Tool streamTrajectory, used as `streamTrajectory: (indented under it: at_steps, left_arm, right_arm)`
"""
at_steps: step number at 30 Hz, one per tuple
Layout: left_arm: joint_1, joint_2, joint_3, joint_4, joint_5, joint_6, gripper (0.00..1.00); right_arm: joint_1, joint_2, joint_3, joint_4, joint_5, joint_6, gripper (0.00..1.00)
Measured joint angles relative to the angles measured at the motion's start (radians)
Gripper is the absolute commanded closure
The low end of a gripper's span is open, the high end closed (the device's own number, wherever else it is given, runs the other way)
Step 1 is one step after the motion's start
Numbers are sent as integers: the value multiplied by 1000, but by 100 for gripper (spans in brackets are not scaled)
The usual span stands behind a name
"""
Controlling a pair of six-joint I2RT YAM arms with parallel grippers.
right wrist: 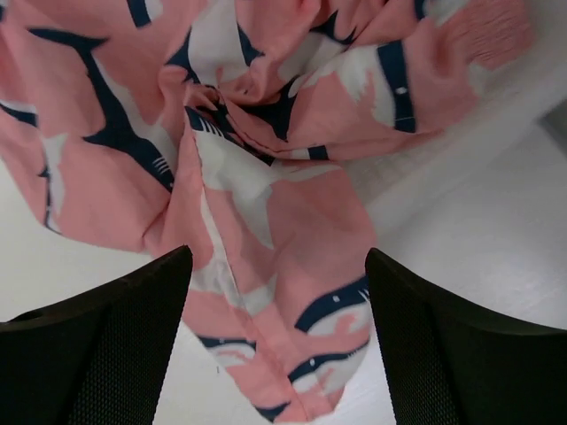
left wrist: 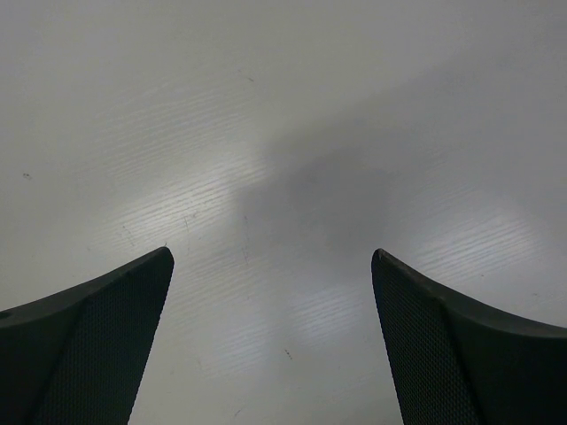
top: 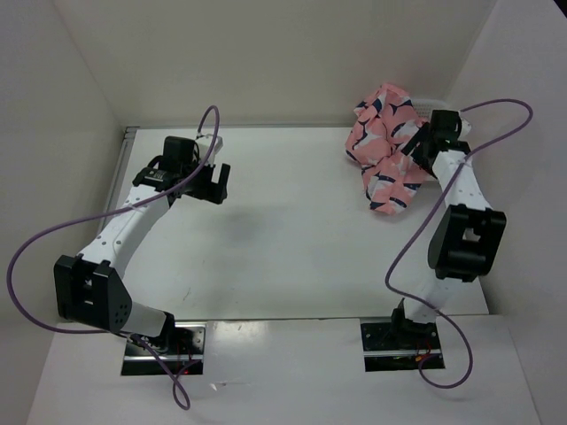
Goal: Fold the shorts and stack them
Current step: Grab the shorts from the pile
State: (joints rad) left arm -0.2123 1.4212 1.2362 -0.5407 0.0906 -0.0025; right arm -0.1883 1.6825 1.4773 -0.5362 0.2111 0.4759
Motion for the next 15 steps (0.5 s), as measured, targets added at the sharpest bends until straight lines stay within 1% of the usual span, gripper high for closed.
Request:
streamTrajectory:
  at_steps: [1, 4, 5, 8, 9, 11, 12, 13, 15]
  left_arm:
    - [0, 0, 0, -1, 0, 0, 1]
    - [0, 0, 0, -10, 0, 0, 1]
    - [0, 0, 0, -12, 0, 0, 1]
    - [0, 0, 0, -15, 0, 0, 1]
    - [0, 0, 0, -16, 0, 0, 1]
    - [0, 0, 0, -20, 0, 0, 1]
    - [0, 0, 0, -21, 0, 0, 1]
    - [0, 0, 0, -22, 0, 0, 1]
    - [0, 0, 0, -23, 0, 0, 1]
  right_arm:
    - [-2, 43, 13, 5, -20, 4, 17]
    - [-2, 143, 26, 14, -75, 12, 22]
    - [-1, 158, 41, 6, -69, 10, 24]
    - [0, 201, 133, 14, -108, 29, 53]
    - [2, 224, 166, 16, -108, 39, 70]
    - [12, 245, 186, 21, -76, 54, 84]
    - [20, 246, 183, 18, -54, 60, 97]
    - [31, 243, 182, 17, -35, 60, 100]
    - [55, 225, 181, 20, -9, 63, 99]
